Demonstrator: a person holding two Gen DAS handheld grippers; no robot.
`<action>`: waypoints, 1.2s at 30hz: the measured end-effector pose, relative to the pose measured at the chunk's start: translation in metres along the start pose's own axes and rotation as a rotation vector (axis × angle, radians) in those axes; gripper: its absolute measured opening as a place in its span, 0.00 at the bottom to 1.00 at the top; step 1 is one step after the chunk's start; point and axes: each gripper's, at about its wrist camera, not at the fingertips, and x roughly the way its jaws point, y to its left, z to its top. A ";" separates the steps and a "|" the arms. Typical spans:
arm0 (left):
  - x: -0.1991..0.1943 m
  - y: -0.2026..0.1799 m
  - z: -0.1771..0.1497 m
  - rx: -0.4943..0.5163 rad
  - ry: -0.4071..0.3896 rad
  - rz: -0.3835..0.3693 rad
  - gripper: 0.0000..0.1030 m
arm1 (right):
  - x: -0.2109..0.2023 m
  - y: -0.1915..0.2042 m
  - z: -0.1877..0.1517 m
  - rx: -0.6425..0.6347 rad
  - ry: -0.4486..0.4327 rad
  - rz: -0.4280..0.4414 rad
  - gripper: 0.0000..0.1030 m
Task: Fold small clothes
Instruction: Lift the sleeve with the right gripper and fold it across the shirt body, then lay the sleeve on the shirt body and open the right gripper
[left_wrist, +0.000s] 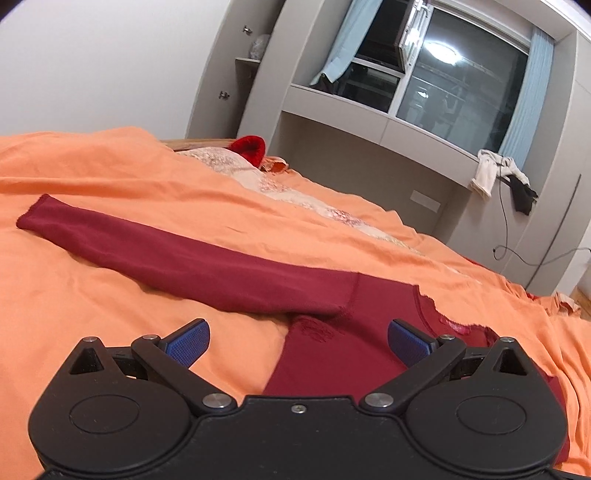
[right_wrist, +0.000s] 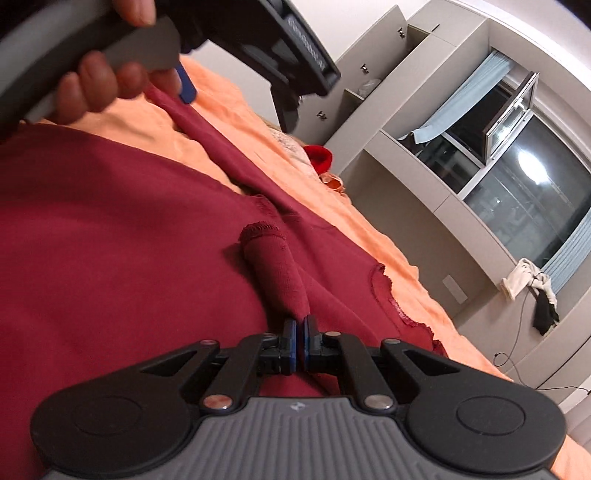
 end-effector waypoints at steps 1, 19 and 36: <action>0.001 -0.001 -0.001 0.006 0.006 -0.003 0.99 | -0.001 -0.002 -0.001 0.007 -0.001 0.012 0.05; 0.014 -0.005 -0.004 0.014 0.059 -0.001 0.99 | 0.004 -0.109 -0.015 0.568 -0.017 0.407 0.62; 0.019 -0.027 -0.022 0.134 0.088 -0.030 1.00 | -0.071 -0.060 -0.036 0.227 -0.024 0.355 0.17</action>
